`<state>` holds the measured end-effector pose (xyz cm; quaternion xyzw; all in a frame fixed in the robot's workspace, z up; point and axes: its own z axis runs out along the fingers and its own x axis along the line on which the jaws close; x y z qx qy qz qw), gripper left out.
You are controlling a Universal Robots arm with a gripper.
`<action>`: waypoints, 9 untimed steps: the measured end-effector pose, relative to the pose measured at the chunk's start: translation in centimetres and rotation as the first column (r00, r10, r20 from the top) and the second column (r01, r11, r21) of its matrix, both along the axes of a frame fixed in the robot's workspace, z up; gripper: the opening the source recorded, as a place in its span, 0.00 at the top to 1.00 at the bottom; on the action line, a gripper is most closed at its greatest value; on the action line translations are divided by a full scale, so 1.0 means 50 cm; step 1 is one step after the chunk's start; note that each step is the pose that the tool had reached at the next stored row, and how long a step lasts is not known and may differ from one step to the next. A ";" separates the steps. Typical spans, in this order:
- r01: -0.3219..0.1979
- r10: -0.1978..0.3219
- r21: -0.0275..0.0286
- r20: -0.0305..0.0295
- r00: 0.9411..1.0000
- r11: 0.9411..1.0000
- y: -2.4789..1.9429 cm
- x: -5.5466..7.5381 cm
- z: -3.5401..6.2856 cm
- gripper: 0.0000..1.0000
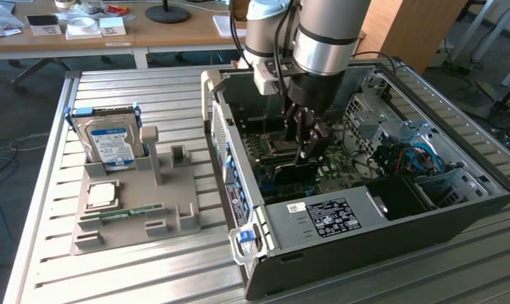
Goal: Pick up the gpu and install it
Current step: 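Insert the gpu into the slot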
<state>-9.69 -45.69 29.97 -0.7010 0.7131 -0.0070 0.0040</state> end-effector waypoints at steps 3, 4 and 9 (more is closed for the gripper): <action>0.000 0.000 0.000 0.000 1.000 1.000 0.0000 0.000 0.009 0.36; 0.000 0.000 0.000 0.000 1.000 1.000 0.0000 0.000 0.011 0.36; 0.000 0.000 0.000 0.000 1.000 1.000 0.0000 0.000 0.017 0.36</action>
